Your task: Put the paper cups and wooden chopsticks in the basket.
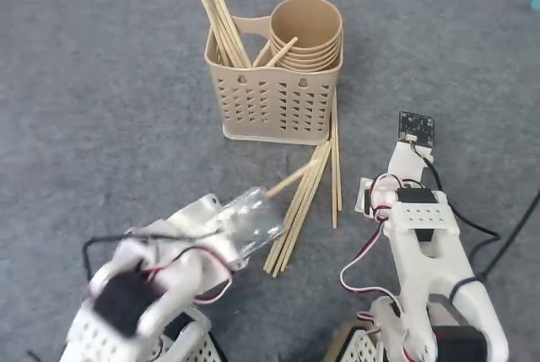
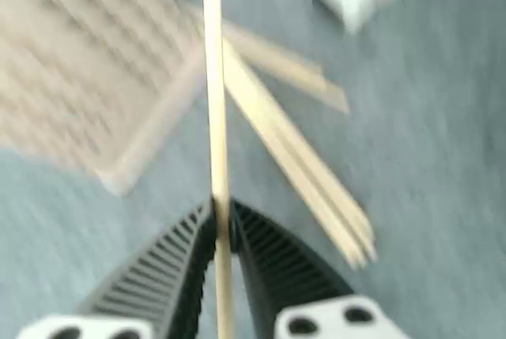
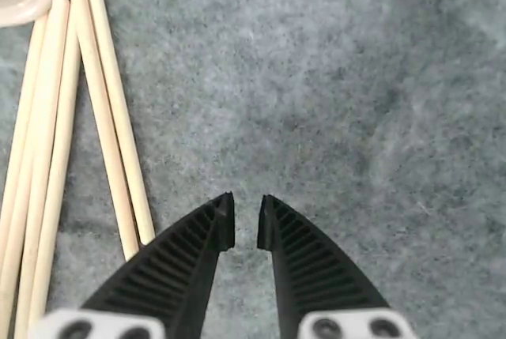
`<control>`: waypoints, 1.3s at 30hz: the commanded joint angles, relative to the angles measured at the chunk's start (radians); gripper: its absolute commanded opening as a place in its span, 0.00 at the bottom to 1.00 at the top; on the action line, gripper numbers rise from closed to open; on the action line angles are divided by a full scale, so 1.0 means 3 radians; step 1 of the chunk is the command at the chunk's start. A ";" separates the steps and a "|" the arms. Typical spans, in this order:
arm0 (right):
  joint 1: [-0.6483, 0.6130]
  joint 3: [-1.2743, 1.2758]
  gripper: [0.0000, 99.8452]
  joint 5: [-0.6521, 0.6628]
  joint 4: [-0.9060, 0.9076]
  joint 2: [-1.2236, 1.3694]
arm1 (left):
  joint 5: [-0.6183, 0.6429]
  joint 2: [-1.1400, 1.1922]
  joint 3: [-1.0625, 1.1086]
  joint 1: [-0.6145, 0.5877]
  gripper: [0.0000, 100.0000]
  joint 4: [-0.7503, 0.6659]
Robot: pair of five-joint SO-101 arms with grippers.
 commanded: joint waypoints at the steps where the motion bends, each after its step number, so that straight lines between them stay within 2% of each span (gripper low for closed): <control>1: 0.0033 -0.0184 0.06 -0.0005 0.0003 0.0033 | 0.0179 -0.0598 -0.0110 0.0005 0.01 -0.0261; 5: 0.0033 -0.0184 0.06 -0.0005 0.0003 0.0033 | 0.0675 -0.1105 -0.0049 0.0000 0.01 -0.0777; 8: 0.0033 -0.0184 0.06 -0.0005 0.0003 0.0038 | 0.1048 -0.1371 0.0243 -0.0199 0.01 -0.1493; 11: 0.0033 -0.0179 0.06 -0.0005 0.0003 0.0038 | 0.1238 -0.1345 0.0601 -0.0593 0.01 -0.2547; 14: 0.0033 -0.0179 0.06 -0.0005 0.0003 0.0038 | 0.1263 -0.1325 0.1087 -0.0905 0.01 -0.3902; 17: 0.0033 -0.0179 0.06 -0.0005 0.0003 0.0038 | 0.1263 -0.1309 0.1568 -0.0977 0.01 -0.5186; 20: 0.0033 -0.0179 0.06 -0.0005 0.0003 0.0038 | 0.1263 -0.1309 0.1972 -0.0946 0.01 -0.6020; 22: 0.0033 -0.0179 0.06 -0.0005 0.0003 0.0038 | 0.1263 -0.1304 0.2120 -0.0834 0.01 -0.6235; 30: 0.0033 -0.0174 0.06 -0.0005 0.0018 0.0038 | 0.1258 -0.1304 0.2146 -0.0491 0.01 -0.6260; 39: 0.0110 -0.0174 0.06 -0.0005 0.0023 0.0033 | 0.1258 -0.1299 0.1900 -0.0496 0.01 -0.6250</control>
